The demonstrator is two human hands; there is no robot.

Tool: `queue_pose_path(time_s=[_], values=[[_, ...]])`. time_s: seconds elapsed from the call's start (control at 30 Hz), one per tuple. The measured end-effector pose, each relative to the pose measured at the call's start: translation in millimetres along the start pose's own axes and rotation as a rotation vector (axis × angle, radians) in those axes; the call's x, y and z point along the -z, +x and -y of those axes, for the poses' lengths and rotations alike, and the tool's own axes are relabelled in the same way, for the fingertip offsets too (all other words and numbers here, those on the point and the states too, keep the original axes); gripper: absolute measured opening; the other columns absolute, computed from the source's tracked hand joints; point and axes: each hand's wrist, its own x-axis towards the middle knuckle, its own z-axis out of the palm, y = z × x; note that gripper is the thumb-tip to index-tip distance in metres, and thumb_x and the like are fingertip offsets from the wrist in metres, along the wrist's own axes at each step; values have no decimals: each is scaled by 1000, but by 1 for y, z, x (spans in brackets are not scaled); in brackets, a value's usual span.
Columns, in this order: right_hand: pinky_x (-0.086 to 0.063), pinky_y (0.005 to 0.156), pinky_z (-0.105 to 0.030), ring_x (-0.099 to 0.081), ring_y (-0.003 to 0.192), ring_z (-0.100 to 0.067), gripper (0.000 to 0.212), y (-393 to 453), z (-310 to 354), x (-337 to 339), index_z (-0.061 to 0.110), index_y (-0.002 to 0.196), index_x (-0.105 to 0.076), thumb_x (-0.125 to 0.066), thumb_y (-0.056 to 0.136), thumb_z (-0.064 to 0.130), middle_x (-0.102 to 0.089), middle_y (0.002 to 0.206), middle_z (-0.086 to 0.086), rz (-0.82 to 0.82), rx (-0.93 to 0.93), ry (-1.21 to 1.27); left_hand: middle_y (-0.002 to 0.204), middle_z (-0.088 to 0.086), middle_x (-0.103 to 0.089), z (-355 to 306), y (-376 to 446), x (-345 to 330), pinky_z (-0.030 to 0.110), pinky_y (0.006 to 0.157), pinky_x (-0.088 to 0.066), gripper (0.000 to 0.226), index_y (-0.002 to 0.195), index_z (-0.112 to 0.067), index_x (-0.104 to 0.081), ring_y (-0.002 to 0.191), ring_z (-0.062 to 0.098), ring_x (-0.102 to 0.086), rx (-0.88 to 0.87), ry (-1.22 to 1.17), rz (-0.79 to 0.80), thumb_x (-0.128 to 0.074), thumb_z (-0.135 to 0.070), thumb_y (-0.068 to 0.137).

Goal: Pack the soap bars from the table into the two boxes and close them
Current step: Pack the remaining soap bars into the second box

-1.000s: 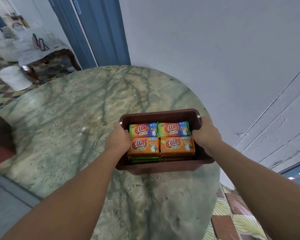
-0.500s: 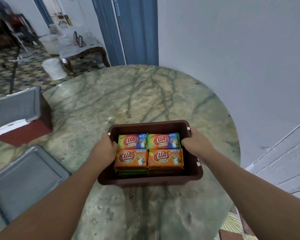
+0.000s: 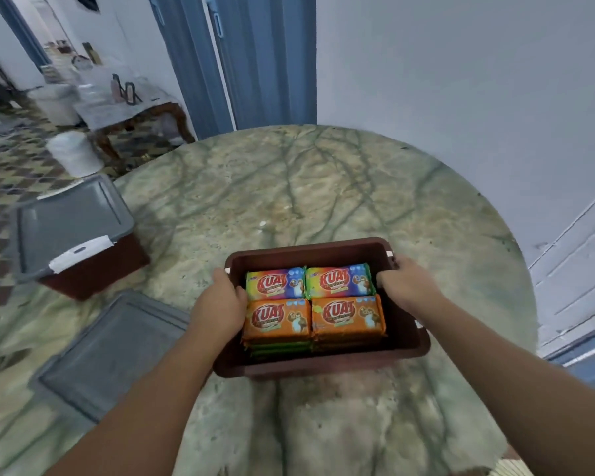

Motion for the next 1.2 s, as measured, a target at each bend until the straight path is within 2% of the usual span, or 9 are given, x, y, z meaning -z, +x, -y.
queue_pose_path(time_s=[0.13, 0.3, 0.4, 0.5, 0.7, 0.87, 0.93, 1.03, 1.2], values=[[-46, 72, -34, -61, 86, -24, 22, -29, 0, -11, 21, 103, -63, -62, 82, 16, -68, 97, -5, -26, -21, 0, 86, 8, -59, 19, -21, 5, 42, 72, -49, 21, 116, -8, -39, 86, 36, -64, -28, -38, -11, -45, -25, 104], [-46, 76, -36, -60, 87, -22, 27, -62, -11, -22, 27, 113, -60, -61, 86, 20, -67, 97, -2, -20, -27, -12, 74, -4, -47, 38, -50, 7, 35, 61, -37, 14, 107, -12, -39, 62, 13, -46, -30, -67, -47, -46, -24, 105], [-49, 78, -38, -61, 86, -20, 24, -80, -17, -23, 25, 110, -59, -61, 87, 21, -68, 97, -1, -20, -45, -32, 76, -4, -51, 46, -65, 10, 26, 51, -36, 14, 108, -15, -38, 63, 7, -49, -1, -22, 6, -44, -28, 106], [-53, 80, -40, -63, 85, -21, 25, -93, -21, -27, 25, 110, -58, -60, 85, 24, -69, 94, 0, -31, -43, -24, 82, -2, -58, 54, -70, 11, 29, 56, -50, 15, 112, -18, -38, 69, 11, -59, 16, -28, 29, -44, -30, 106], [-45, 67, -34, -60, 82, -18, 30, -111, -23, -24, 23, 116, -57, -57, 87, 21, -65, 91, 2, -30, -35, 8, 81, 0, -51, 47, -77, 17, 29, 54, -34, 19, 117, -12, -38, 67, 13, -49, 16, 30, 32, -43, -28, 107], [-47, 74, -37, -59, 88, -23, 37, -118, -21, -25, 18, 125, -48, -58, 90, 25, -62, 102, -5, -47, -41, -86, 100, 5, -59, 51, -76, 22, 34, 65, -41, 28, 125, -11, -40, 82, 18, -55, 2, -21, 94, -40, -34, 107], [-42, 97, -45, -50, 116, -36, 50, -121, -19, -27, 16, 135, -43, -60, 91, 32, -53, 128, -18, -191, 35, -177, 110, 7, -62, 58, -71, 25, 39, 76, -47, 39, 123, -13, -44, 93, 22, -59, -2, -127, 125, -37, -48, 106], [-31, 106, -47, -39, 121, -40, 50, -134, 4, -37, 15, 136, -48, -64, 91, 30, -46, 131, -23, -420, 272, -162, 115, 8, -57, 80, -59, 38, 46, 92, -47, 55, 115, -17, -51, 106, 27, -56, 8, -207, 33, -30, -65, 101], [-38, 99, -39, -46, 113, -26, 31, -168, 99, -93, 23, 123, -54, -61, 93, 24, -47, 117, -4, -279, 520, 116, 101, 13, -63, 152, -25, 79, 41, 79, -43, 42, 91, -19, -49, 96, 33, -58, 17, -93, -53, -39, -58, 102]])
